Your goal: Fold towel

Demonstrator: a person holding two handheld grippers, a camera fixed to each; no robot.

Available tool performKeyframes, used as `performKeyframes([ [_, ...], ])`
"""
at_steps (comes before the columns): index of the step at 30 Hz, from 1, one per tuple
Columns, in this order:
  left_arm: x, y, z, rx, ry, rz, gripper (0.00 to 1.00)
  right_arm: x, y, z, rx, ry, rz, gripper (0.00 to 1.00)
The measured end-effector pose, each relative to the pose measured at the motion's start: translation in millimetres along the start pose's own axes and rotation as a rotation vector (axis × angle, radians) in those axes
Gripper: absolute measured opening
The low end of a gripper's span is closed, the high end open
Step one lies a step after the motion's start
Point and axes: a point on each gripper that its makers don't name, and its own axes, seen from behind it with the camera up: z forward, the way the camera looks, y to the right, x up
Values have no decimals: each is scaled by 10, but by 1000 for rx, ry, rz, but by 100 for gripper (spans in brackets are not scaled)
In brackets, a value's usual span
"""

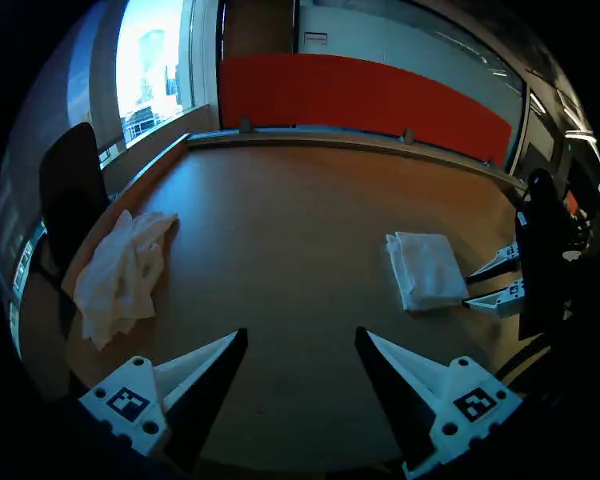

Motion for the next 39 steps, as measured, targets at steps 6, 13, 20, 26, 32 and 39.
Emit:
performKeyframes([
  [6, -2, 9, 10, -2, -2, 4, 100, -66, -52, 21, 2, -5, 7, 60],
  [13, -14, 30, 12, -6, -2, 5, 100, -92, -77, 65, -20, -4, 20, 33],
  [20, -37, 18, 0, -4, -3, 6, 100, -94, -70, 63, -29, 0, 38, 6],
  [26, -43, 24, -3, -12, 0, 3, 100, -8, -40, 21, -41, 16, 45, 4],
  [32, -18, 65, 25, -28, 11, 0, 100, 271, 40, -141, -57, 51, 28, 4],
  [39, 72, 134, 62, -51, 30, 0, 100, 845, 221, -427, -95, 130, -10, 4],
])
